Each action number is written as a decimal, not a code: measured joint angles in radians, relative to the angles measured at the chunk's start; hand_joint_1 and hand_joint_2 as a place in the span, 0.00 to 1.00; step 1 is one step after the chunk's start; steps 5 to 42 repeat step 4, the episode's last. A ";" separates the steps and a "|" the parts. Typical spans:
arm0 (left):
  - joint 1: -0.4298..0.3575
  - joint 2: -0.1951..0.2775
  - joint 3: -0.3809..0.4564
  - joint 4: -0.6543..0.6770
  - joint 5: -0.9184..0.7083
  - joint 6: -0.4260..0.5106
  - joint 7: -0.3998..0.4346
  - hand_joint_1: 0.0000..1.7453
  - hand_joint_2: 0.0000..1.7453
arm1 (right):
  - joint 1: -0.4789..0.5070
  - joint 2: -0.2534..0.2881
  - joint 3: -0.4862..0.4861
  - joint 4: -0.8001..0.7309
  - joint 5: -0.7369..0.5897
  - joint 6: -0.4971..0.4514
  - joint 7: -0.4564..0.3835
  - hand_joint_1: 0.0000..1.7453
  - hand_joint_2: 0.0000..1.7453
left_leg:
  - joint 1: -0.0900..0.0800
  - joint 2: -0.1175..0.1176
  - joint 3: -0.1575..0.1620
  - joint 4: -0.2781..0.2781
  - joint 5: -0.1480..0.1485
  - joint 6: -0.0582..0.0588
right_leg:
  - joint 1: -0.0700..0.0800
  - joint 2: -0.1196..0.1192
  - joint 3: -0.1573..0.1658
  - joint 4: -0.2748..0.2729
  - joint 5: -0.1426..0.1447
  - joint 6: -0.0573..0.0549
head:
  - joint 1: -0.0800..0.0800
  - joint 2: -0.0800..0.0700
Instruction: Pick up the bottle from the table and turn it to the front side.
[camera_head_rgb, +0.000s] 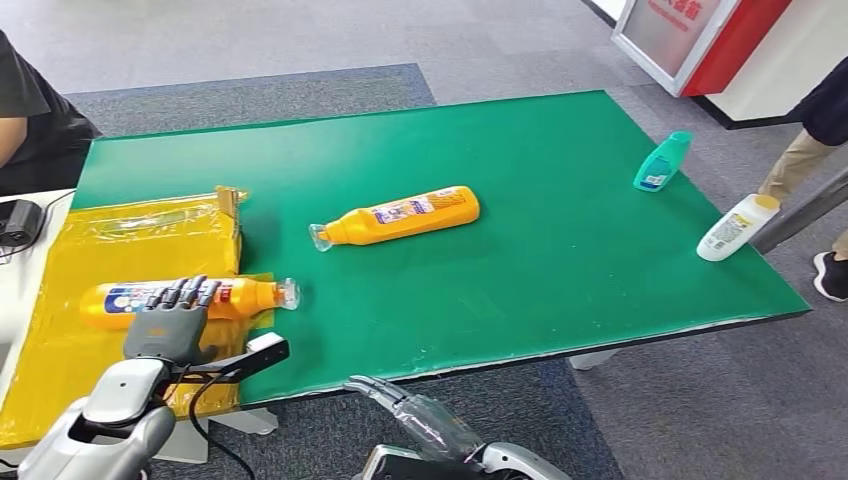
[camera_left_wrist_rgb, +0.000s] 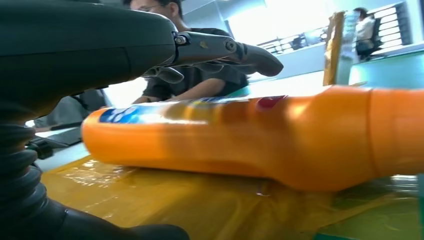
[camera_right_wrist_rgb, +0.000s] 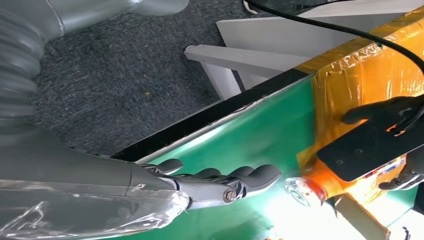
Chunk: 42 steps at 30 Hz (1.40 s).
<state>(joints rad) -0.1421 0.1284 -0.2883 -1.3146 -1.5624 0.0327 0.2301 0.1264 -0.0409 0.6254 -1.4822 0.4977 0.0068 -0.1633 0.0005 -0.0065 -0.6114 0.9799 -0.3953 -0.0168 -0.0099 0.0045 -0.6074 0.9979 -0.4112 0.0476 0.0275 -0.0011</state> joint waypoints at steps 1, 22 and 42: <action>0.014 -0.015 0.021 -0.011 0.016 0.013 -0.042 0.00 1.00 | 0.001 -0.001 0.000 -0.001 -0.002 -0.004 0.001 0.00 1.00 | 0.000 0.000 0.000 0.000 0.000 0.000 | 0.000 0.000 0.000 0.000 0.000 0.000 | 0.000 0.000; 0.065 -0.063 0.086 -0.070 0.106 0.044 -0.172 0.00 1.00 | 0.008 -0.005 -0.003 -0.006 -0.006 -0.021 0.010 0.00 1.00 | 0.000 0.001 0.000 0.000 0.000 0.000 | 0.000 0.000 0.000 0.000 0.000 0.000 | 0.000 0.000; 0.065 -0.063 0.086 -0.070 0.106 0.044 -0.172 0.00 1.00 | 0.008 -0.005 -0.003 -0.006 -0.006 -0.021 0.010 0.00 1.00 | 0.000 0.001 0.000 0.000 0.000 0.000 | 0.000 0.000 0.000 0.000 0.000 0.000 | 0.000 0.000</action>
